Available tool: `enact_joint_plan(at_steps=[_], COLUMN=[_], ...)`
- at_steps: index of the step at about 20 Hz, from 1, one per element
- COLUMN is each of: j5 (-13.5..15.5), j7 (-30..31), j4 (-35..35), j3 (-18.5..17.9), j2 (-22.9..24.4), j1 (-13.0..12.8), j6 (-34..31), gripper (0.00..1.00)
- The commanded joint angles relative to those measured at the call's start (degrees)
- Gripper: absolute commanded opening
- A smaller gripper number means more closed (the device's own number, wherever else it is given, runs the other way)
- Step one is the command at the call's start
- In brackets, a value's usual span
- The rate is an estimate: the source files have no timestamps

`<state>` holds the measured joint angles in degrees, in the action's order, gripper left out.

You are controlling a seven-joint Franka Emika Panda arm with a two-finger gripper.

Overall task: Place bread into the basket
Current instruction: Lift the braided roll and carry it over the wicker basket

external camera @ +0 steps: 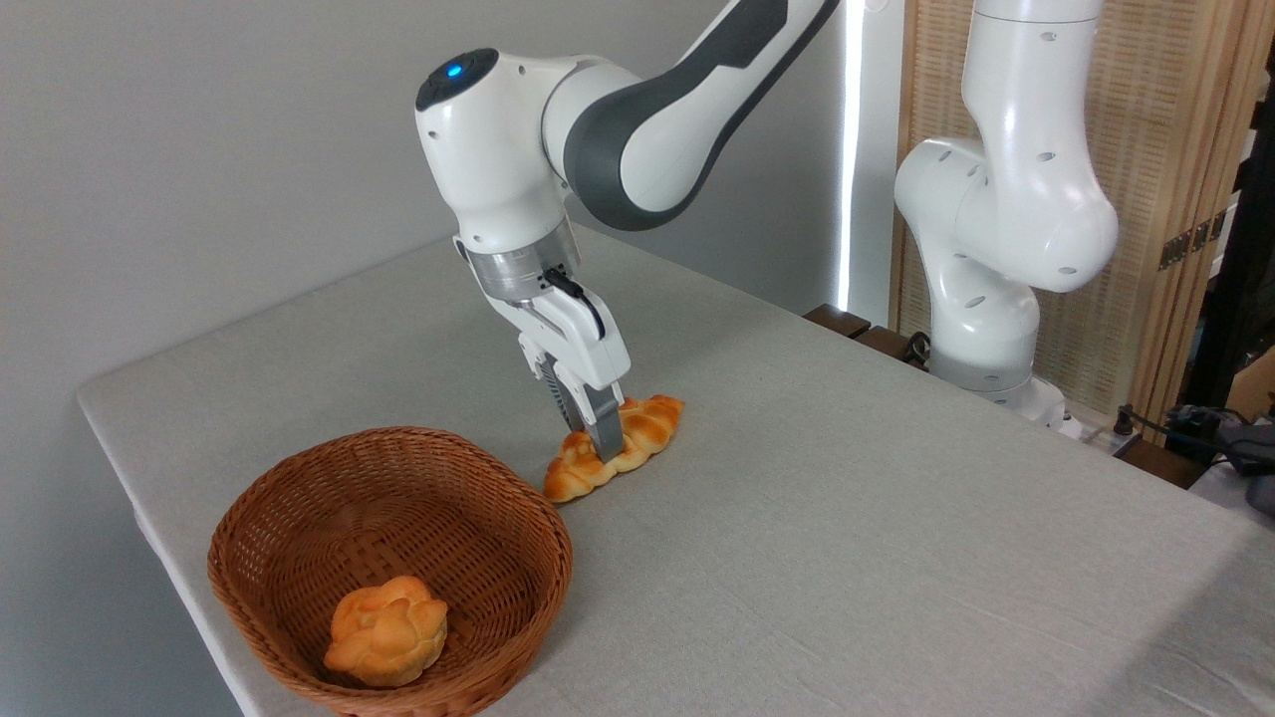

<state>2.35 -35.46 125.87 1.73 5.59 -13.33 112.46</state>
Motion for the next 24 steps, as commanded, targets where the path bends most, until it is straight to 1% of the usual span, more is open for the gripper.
enact_joint_plan(at_steps=[1, 2, 3, 5, 6, 9, 10, 11, 13, 16, 20, 22, 23, 24], j5=[0.5, 0.4, 0.5, 0.5, 0.7, 3.4, 3.3, 3.4, 3.4, 3.4, 3.1, 3.5, 3.7, 3.7], j7=[0.8, 0.7, 0.7, 0.8, 0.7, 0.8, 0.8, 0.8, 0.8, 0.8, 0.8, 0.8, 0.8, 0.7], j4=[-4.8, -6.6, -8.3, -10.7, -11.3, -14.5, -15.6, -16.5, -17.8, -17.8, -17.8, -17.8, -17.8, -17.8], j3=[1.1, 1.2, 2.0, 2.8, 3.3, 3.0, 2.9, 2.8, 2.8, 2.7, 2.2, 0.4, 0.3, 0.2], j2=[1.8, 1.9, 1.9, 1.9, 1.9, 1.7, 1.2, 0.8, -0.5, -1.7, -5.2, -6.4, -6.7, -7.3], j1=[0.0, -0.1, -0.1, 0.0, 0.0, 0.0, 0.1, 0.2, 0.4, 0.6, 0.8, 0.8, 0.8, 0.8], j6=[-2.8, -4.5, -5.8, -6.7, -6.8, -6.2, -5.9, -5.7, -3.1, 3.7, 11.4, 15.6, 17.6, 20.0], gripper=[0.32, 0.32, 0.33, 0.33, 0.33, 0.34, 0.37, 0.38, 0.37, 0.37, 0.37, 0.38, 0.38, 0.41])
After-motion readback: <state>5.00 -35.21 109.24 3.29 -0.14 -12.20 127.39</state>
